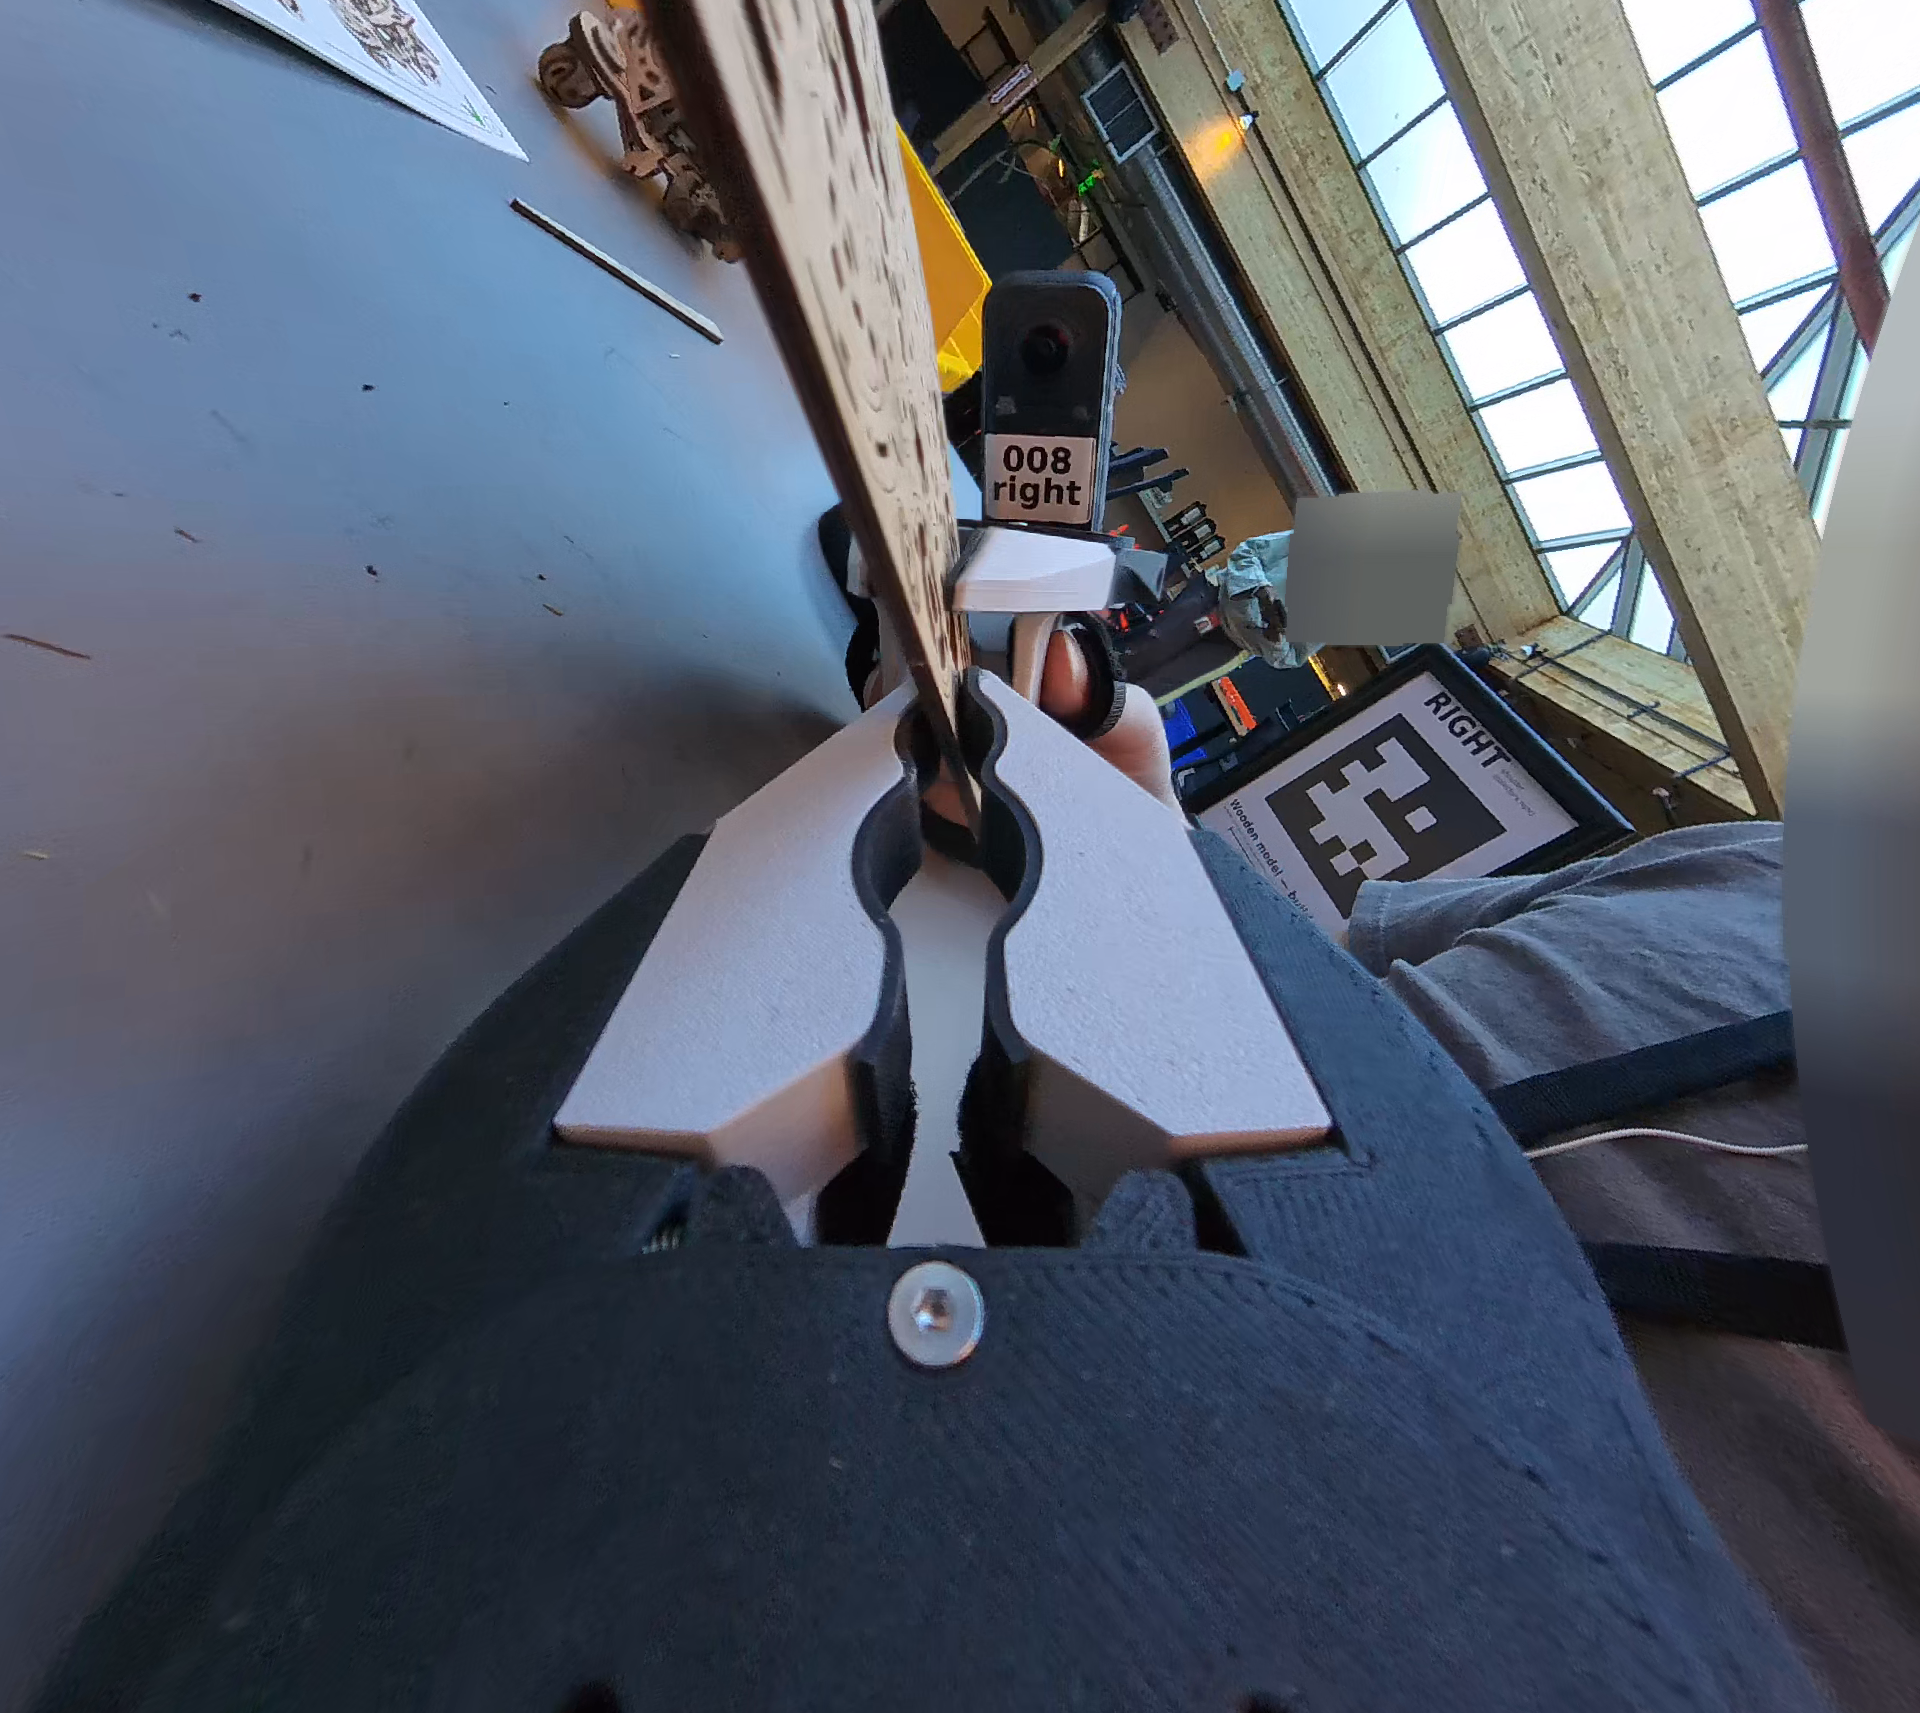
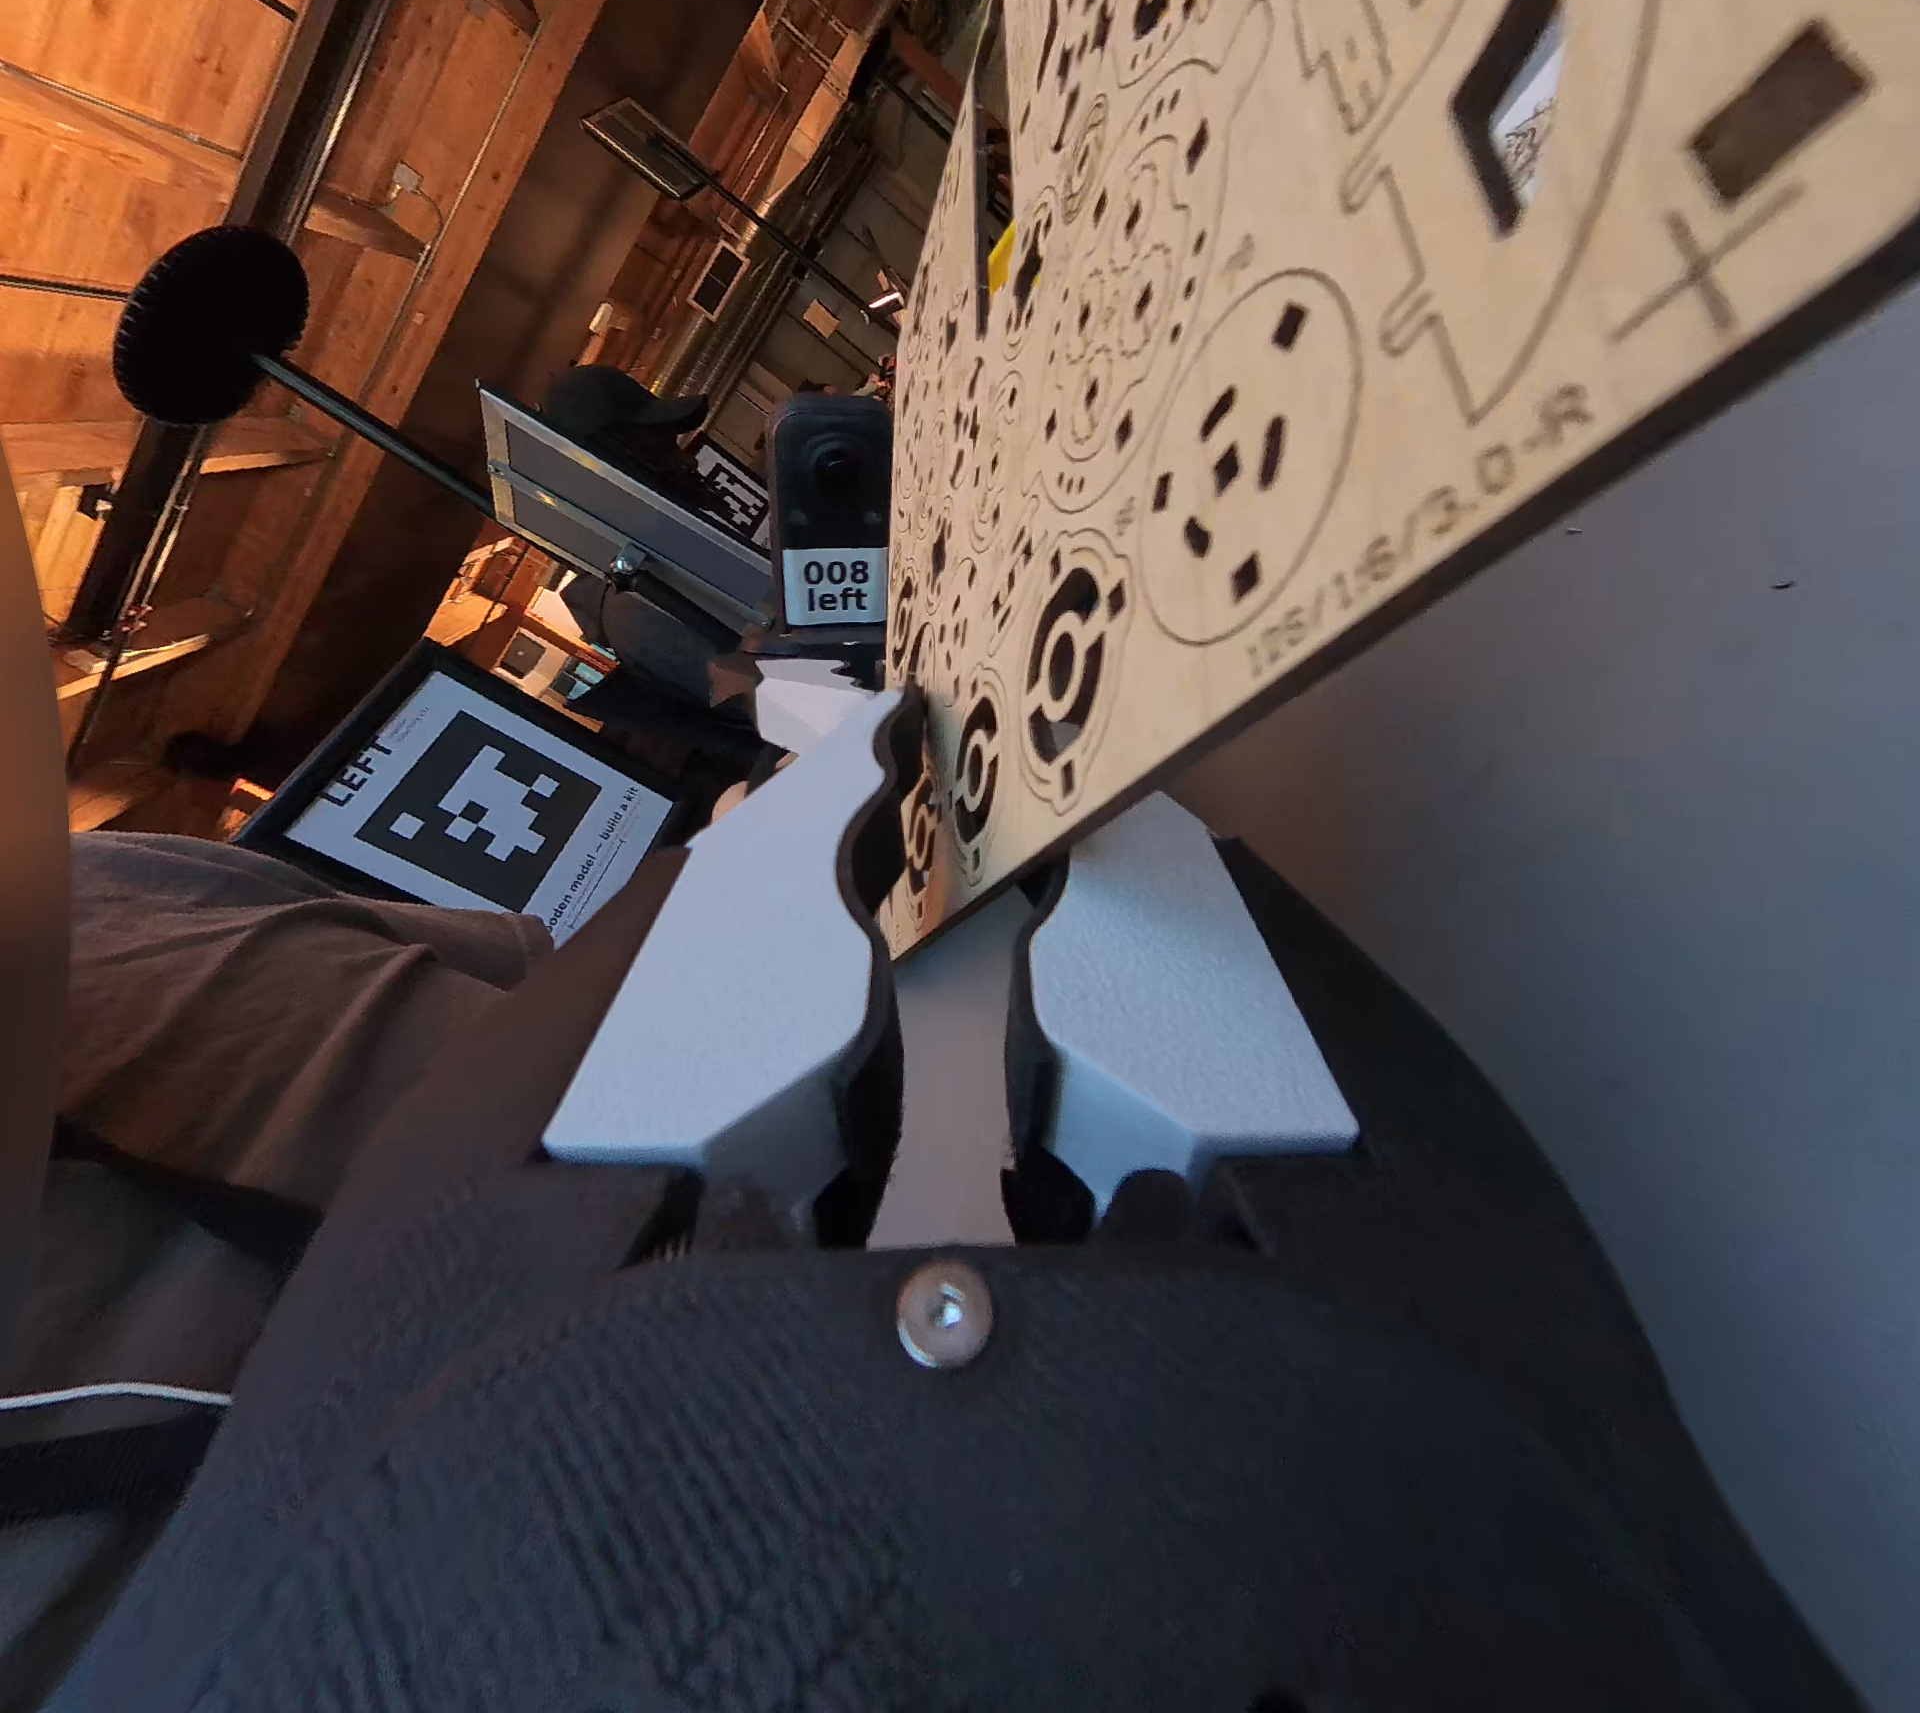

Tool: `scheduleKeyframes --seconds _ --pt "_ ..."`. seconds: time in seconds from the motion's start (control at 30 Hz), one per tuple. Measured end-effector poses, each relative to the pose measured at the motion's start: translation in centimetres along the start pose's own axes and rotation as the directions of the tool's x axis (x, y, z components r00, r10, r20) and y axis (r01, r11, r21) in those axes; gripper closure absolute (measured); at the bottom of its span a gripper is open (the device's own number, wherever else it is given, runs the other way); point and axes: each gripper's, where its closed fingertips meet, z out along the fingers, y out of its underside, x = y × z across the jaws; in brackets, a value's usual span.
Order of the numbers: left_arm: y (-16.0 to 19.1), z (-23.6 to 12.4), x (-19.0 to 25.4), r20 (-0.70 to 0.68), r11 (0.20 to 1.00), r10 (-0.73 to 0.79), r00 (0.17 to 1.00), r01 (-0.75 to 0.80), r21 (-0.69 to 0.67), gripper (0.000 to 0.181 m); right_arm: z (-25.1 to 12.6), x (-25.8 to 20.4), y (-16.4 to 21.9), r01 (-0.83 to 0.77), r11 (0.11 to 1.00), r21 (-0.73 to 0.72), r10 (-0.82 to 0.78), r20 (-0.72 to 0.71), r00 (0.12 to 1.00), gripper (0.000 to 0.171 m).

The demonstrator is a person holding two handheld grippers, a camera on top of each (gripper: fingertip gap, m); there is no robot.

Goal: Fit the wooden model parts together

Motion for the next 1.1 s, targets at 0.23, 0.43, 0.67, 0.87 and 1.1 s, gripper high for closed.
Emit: scheduleKeyframes --seconds 0.23,0.43,0.67,0.87,1.1 --pt "0.0 0.1 -0.3 0.037 1.000 0.024 0.999 -0.024 0.004 0.181 0.2 0.4 -0.1 -0.016 1.000 0.003 0.016 -0.029 0.999 0.156" --pt "0.1 0.1 -0.4 0.060 0.999 0.037 0.998 -0.037 0.001 0.179 0.2 0.8 -0.1 0.017 1.000 0.014 -0.016 -0.077 0.997 0.158" --pt "0.1 0.2 -0.4 0.065 0.999 0.053 0.996 -0.054 0.002 0.180 0.1 0.5 -0.2 0.009 1.000 0.018 -0.008 -0.045 0.999 0.159" --pt "-0.1 0.2 0.2 0.015 0.999 0.037 0.999 -0.037 0.014 0.180 -0.4 -1.4 -0.3 0.006 0.999 0.052 -0.010 0.075 0.997 0.136" --pt "-2.2 -1.8 1.4 -0.171 0.985 -0.095 0.981 0.117 0.125 0.181 -1.1 -3.7 -0.6 -0.019 1.000 0.019 0.015 0.205 0.979 0.135"
